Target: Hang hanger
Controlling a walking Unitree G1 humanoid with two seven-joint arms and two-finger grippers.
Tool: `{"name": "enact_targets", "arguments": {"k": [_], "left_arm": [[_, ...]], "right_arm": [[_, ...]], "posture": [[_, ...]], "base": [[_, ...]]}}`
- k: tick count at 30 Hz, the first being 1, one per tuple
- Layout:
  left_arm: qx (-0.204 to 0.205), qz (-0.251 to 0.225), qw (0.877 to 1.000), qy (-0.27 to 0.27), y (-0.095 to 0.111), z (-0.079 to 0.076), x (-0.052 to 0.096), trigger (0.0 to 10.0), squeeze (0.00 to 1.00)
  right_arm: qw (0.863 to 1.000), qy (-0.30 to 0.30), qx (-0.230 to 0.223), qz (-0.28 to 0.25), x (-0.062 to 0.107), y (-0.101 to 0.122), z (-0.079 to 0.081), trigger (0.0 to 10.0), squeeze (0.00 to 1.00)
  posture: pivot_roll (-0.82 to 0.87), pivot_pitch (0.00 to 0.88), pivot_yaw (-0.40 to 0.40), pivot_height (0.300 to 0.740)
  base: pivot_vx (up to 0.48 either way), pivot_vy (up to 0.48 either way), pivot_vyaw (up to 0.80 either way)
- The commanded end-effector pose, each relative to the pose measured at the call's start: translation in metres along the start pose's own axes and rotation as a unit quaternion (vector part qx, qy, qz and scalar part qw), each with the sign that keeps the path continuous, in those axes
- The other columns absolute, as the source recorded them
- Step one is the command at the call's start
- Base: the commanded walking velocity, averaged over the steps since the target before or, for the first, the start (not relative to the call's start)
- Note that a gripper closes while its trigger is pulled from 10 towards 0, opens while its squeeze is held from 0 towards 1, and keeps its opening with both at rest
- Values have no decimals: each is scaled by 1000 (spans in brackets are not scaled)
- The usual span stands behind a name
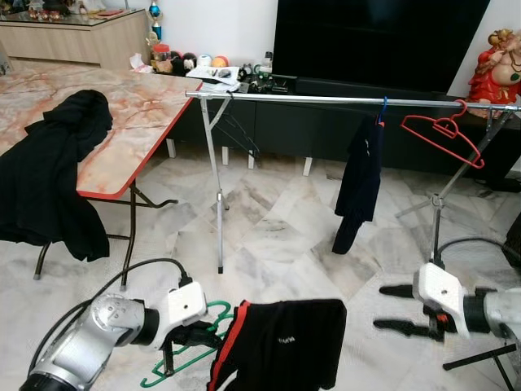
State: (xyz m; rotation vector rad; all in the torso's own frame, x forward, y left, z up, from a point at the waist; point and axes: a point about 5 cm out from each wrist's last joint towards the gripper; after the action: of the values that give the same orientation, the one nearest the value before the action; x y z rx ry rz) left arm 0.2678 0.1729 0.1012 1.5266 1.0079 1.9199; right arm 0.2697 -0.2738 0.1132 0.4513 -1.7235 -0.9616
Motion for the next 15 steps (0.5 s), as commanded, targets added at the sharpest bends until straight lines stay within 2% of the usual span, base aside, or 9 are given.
{"name": "enact_targets", "arguments": {"k": [1,2,3,5,6,7,8,12,15], "left_arm": [[-29,-21,999,-10,17,5,6,0,0],[-39,-16,999,-19,18,6,7,0,0],[-44,-14,999,-24,19,7,8,0,0],[-45,-13,999,-25,19,7,8,0,0],[-48,-13,998,-31,20,7,8,0,0],[-48,-13,998,-31,20,7,8,0,0],[-52,-9,998,-43,21,6,9,0,0],[-57,-4,996,-65,22,2,9,0,0],[-59,-3,996,-73,23,0,8,0,0]], "right_arm": [[1000,-2,11,10,-1,-1,-2,10000,1000],[999,-13,23,45,-5,-9,-4,10000,902],[995,-27,43,89,-8,-16,-6,10000,647],[992,-31,55,111,-8,-20,-7,10000,647],[991,-32,65,113,-10,-20,-7,10000,0],[991,-32,65,113,-10,-20,-7,10000,0],[995,-54,45,68,-15,-11,-12,10000,0],[994,-50,63,78,-17,-11,-12,10000,0],[995,-48,55,62,-20,-11,-12,10000,0]], "posture": [[-21,0,-65,740],[-23,0,-61,740],[-26,0,-60,740],[-26,0,-60,740],[-24,0,-61,740],[-24,0,-61,740],[-23,0,-61,740],[-26,0,-59,740],[-24,0,-57,740]], "base": [[0,0,0],[0,0,0],[0,0,0],[0,0,0],[0,0,0],[0,0,0],[0,0,0],[0,0,0],[0,0,0]]}}
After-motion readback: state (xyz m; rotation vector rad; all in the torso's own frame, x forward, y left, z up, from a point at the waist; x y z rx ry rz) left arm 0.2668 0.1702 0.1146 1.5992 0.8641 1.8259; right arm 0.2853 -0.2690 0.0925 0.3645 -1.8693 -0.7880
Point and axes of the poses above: a point about 5 cm out from each wrist's last joint towards the gripper, its own x axis pointing back from the gripper into the wrist, its own y axis along the axis of the wrist's last joint, z = x × y
